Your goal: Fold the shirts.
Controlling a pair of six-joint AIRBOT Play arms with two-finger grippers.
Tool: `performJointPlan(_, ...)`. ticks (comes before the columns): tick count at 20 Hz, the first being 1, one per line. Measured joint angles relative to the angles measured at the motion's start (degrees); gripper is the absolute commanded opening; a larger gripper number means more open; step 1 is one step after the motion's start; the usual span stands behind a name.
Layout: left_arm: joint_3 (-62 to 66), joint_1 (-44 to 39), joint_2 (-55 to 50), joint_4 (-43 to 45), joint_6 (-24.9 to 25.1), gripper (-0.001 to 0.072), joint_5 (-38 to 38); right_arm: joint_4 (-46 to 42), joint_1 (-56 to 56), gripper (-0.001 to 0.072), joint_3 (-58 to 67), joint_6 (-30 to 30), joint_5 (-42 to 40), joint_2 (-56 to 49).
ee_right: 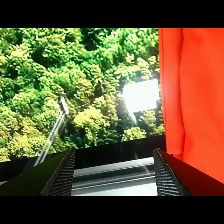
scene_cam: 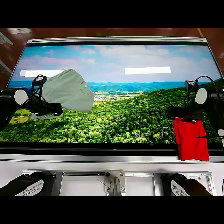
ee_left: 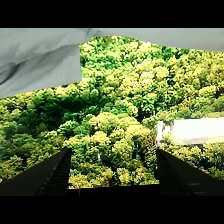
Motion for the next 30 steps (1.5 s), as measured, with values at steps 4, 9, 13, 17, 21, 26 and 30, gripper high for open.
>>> performJointPlan(4, 0.0, 0.0, 0.0, 0.0, 0.0, 0.0607, 0.0, 0.0, 0.0, 0.0594, 0.0, 0.0, 0.0, 0.0)
performJointPlan(9, 0.0, 0.0, 0.0, 0.0, 0.0, 0.0608, 0.0, 0.0, 0.0, 0.0594, 0.0, 0.0, 0.0, 0.0)
performJointPlan(13, 0.0, 0.0, 0.0, 0.0, 0.0, 0.0607, 0.0, 0.0, 0.0, 0.0593, 0.0, 0.0, 0.0, 0.0)
performJointPlan(17, 0.0, 0.0, 0.0, -0.2, 0.0, 0.0607, 0.0, 0.0, 0.0, 0.0593, 0.0, 0.3, -2.1, 0.0)
performJointPlan(21, 0.0, 0.0, 0.0, -1.0, 0.0, 0.0607, 0.9, -0.2, 0.0, 0.0594, 0.0, 0.4, -3.6, 0.0)
performJointPlan(26, 0.0, 0.0, -0.6, -1.6, -1.6, 0.0611, 5.1, -0.5, 0.0, 0.0593, 0.0, 0.3, -5.2, 0.0)
performJointPlan(30, 0.0, 0.3, -3.1, -0.2, -2.8, 0.0621, 8.2, -0.5, 0.0, 0.0593, 0.0, 0.3, -6.9, 0.0)
